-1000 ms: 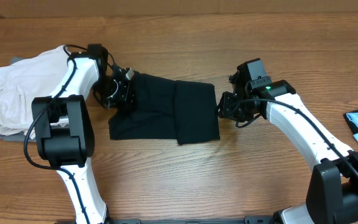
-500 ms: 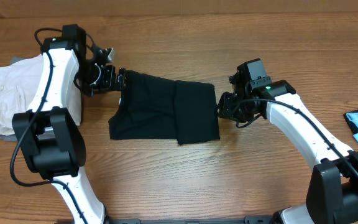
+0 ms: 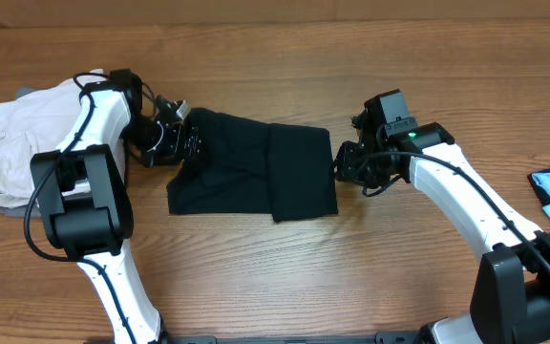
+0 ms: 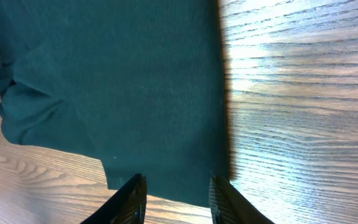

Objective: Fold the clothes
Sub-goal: 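Lift the left end with the left gripper and fold it rightward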

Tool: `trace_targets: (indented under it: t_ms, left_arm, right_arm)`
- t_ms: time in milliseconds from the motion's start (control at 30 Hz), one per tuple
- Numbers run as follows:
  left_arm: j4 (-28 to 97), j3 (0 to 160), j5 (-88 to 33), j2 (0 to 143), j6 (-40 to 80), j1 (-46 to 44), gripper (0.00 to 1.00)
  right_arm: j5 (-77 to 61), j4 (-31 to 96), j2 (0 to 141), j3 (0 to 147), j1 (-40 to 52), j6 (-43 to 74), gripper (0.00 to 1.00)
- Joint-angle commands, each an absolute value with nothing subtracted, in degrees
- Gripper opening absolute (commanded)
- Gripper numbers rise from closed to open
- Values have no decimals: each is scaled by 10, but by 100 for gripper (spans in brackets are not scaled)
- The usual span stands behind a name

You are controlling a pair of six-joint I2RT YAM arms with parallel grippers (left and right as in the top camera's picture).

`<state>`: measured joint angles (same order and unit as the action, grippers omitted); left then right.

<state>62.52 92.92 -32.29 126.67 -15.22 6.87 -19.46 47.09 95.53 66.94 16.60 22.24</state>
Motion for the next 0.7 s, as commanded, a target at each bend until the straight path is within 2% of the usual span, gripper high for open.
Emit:
trace_targets:
  t_ms: [0, 233, 367, 467, 533, 667]
  left_arm:
    - [611, 907, -354, 1320, -180, 57, 95]
    - [610, 892, -358, 1329, -197, 33, 86]
    - [607, 885, -358, 1329, -198, 25, 74]
    - [599, 877, -363, 1329, -197, 19, 57]
    - [599, 875, -363, 1329, -195, 17, 35]
    - [600, 877, -362, 1329, -165, 21, 12]
  right_arm:
    - [-191, 469, 958, 667, 166, 220, 37]
    - [-191, 470, 958, 668, 166, 220, 37]
    - [-191, 470, 958, 668, 166, 220, 37]
    - [-191, 470, 958, 668, 166, 220, 37]
    - [-191, 470, 958, 668, 166, 220, 37]
    - [-191, 471, 958, 668, 166, 220, 37]
